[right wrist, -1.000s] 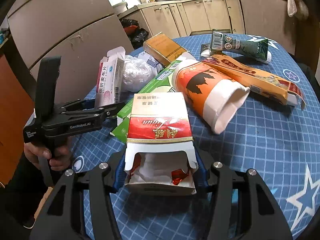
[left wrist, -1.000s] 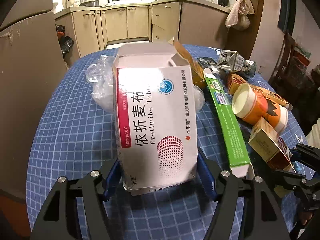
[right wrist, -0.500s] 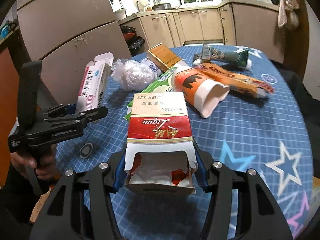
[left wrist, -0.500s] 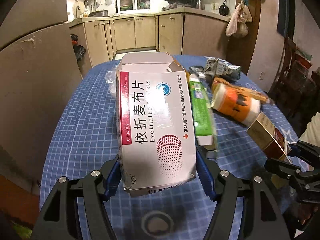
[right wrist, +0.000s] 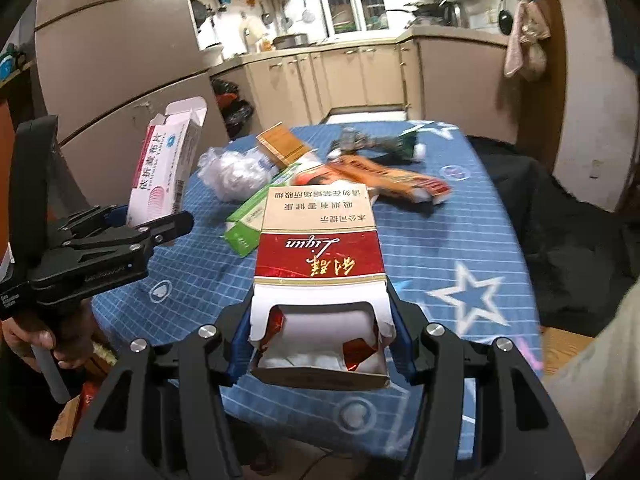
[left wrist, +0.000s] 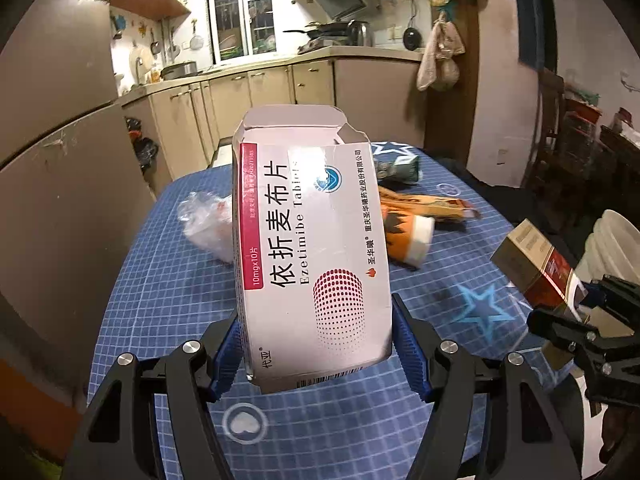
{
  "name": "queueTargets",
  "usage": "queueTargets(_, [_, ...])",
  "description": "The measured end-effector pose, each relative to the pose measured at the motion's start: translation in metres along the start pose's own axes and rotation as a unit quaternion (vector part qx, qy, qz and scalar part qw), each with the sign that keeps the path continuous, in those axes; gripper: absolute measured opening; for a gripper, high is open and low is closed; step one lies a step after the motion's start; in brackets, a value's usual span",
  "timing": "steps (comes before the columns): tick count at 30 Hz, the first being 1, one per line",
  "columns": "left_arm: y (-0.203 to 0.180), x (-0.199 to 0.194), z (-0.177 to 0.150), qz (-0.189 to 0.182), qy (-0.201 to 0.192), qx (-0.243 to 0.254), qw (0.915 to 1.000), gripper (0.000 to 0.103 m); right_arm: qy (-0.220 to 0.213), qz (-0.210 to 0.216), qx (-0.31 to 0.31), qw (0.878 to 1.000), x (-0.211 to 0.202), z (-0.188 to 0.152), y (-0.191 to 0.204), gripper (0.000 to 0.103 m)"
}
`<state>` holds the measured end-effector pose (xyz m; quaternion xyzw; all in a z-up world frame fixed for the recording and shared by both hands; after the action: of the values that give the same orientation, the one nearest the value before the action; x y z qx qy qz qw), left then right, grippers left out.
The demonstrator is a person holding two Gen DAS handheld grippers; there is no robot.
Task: Collect trash
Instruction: 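Grasp the white medicine box with the left tool while the right tool grasps the red-white box, then carry both boxes over the white bucket and open both tools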
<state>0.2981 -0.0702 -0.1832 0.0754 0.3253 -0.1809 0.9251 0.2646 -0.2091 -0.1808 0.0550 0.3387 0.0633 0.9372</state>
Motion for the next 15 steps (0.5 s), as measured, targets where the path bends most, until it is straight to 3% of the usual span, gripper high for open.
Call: queueTargets(15, [-0.079, -0.012, 0.021, -0.046, -0.022, 0.062, 0.9968, 0.068, -0.056, -0.082, 0.037, 0.994, -0.065, 0.004, -0.070, 0.053])
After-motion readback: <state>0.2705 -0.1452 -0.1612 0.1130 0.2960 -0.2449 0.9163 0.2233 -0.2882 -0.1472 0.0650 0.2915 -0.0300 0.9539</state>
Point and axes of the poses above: each gripper's, at about its wrist camera, not at the fingertips, and x roughly the way its jaws point, y to its left, z to its top, the point moved 7 cm from there along x, roughly the way its jaws point, and after that the axes turned 5 degrees about -z, right-handed, at the moved point
